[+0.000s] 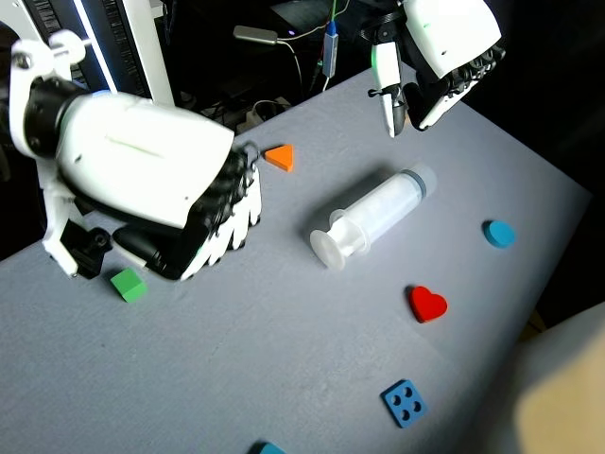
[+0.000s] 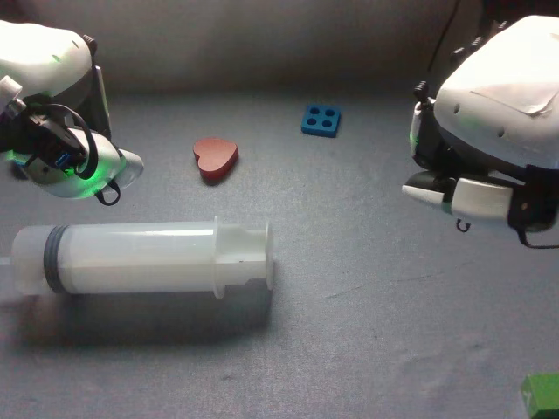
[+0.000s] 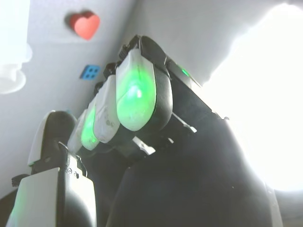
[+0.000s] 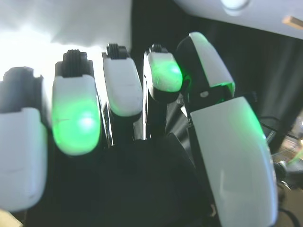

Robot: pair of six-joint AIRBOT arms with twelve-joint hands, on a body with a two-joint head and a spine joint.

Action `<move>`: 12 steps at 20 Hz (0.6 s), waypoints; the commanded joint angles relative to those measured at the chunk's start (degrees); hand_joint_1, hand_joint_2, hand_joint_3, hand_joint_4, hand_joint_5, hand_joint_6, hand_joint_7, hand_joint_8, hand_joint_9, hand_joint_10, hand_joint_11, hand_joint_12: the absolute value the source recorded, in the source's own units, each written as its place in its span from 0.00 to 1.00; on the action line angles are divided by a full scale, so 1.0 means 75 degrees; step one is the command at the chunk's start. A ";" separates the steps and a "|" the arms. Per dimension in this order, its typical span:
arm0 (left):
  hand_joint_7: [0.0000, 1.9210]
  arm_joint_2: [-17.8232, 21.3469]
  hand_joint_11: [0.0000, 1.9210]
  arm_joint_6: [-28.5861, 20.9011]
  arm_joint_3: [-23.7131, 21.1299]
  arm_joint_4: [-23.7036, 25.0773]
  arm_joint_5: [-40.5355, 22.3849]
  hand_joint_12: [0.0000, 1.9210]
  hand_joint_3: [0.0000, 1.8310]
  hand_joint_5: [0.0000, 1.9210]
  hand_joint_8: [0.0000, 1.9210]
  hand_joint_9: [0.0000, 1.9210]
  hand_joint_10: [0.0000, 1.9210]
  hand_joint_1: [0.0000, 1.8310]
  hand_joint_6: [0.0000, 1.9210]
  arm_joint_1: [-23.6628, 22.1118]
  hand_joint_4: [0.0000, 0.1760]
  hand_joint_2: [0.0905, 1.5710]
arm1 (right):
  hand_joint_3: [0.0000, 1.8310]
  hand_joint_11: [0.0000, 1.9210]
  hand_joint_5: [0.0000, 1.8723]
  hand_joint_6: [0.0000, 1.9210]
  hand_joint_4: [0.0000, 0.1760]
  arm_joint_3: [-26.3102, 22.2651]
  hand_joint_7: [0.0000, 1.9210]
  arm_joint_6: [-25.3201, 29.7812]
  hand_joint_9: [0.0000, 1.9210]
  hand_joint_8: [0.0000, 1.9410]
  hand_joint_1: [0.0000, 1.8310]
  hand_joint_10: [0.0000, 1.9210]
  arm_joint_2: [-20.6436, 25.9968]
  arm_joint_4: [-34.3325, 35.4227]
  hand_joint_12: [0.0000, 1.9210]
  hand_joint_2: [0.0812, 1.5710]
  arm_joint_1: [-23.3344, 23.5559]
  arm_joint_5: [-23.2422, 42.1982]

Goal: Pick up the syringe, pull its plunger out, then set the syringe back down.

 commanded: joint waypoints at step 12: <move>0.06 0.0006 0.00 0.0019 -0.0129 0.0648 0.0096 0.28 0.00 0.10 0.00 0.05 0.00 0.06 0.00 0.0196 0.00 0.67 | 0.00 0.00 0.05 0.00 0.02 -0.0221 0.03 -0.1394 0.03 0.00 0.00 0.00 -0.0602 0.1855 0.24 0.60 0.0230 0.1309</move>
